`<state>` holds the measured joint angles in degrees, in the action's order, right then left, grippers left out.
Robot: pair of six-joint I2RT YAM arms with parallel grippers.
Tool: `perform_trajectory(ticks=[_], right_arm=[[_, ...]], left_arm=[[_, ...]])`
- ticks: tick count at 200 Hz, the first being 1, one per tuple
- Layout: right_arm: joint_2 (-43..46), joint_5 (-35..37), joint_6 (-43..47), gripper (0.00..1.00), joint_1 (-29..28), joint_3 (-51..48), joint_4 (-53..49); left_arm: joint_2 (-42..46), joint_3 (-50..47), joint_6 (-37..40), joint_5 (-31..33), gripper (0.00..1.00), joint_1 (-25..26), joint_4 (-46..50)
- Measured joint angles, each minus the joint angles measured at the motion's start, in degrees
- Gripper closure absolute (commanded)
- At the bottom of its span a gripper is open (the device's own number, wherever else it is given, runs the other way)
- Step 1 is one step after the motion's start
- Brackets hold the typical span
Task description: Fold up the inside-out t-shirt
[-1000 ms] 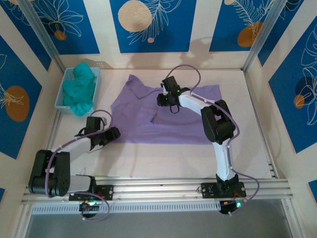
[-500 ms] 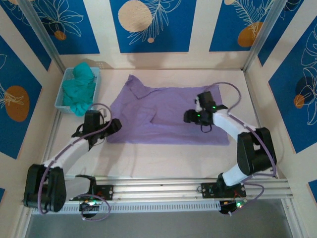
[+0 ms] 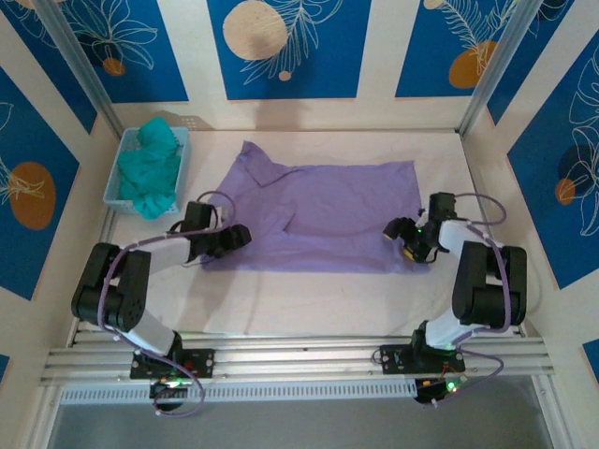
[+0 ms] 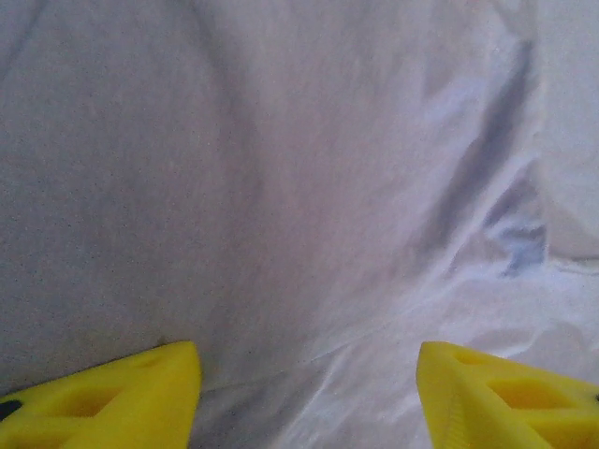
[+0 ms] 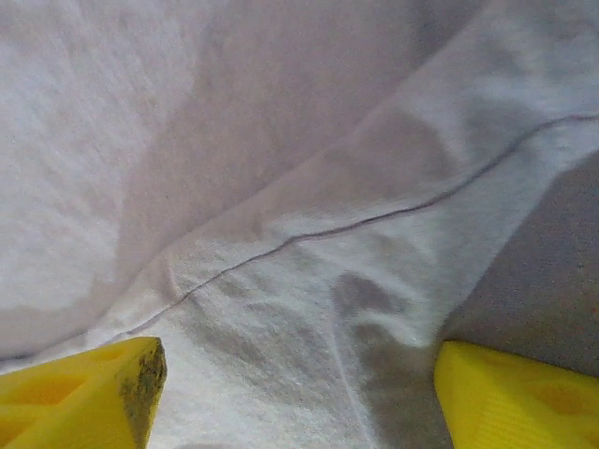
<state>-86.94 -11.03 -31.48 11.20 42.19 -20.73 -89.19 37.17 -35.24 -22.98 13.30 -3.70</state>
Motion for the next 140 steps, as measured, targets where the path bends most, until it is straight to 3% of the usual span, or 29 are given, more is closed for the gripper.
perform_trajectory(ticks=[35,61,76,97,118,140], right_arm=[[10.2,-8.8,-4.9,0.26,10.6,-10.7,-0.1],[22.3,-8.3,-7.7,0.27,15.3,-16.9,-4.7],[28.1,-5.7,-8.2,0.26,12.7,-16.9,-6.0],[28.4,-0.9,-7.6,0.25,3.6,-12.4,-4.8],[21.6,3.0,-6.1,0.25,-3.5,-5.4,-0.8],[12.5,5.6,-5.2,0.24,-4.6,1.8,4.4]], left_arm=[[9.8,-10.1,-1.4,-1.0,0.37,0.1,-1.4],[21.9,-16.3,-5.0,-0.5,0.37,1.2,5.0],[28.1,-16.5,-5.8,1.5,0.36,1.5,10.4],[29.9,-10.7,-4.6,6.3,0.36,1.4,14.7],[21.5,-0.3,-2.4,8.9,0.36,-0.8,12.1],[7.8,10.9,-0.1,9.1,0.36,-4.2,7.0]])
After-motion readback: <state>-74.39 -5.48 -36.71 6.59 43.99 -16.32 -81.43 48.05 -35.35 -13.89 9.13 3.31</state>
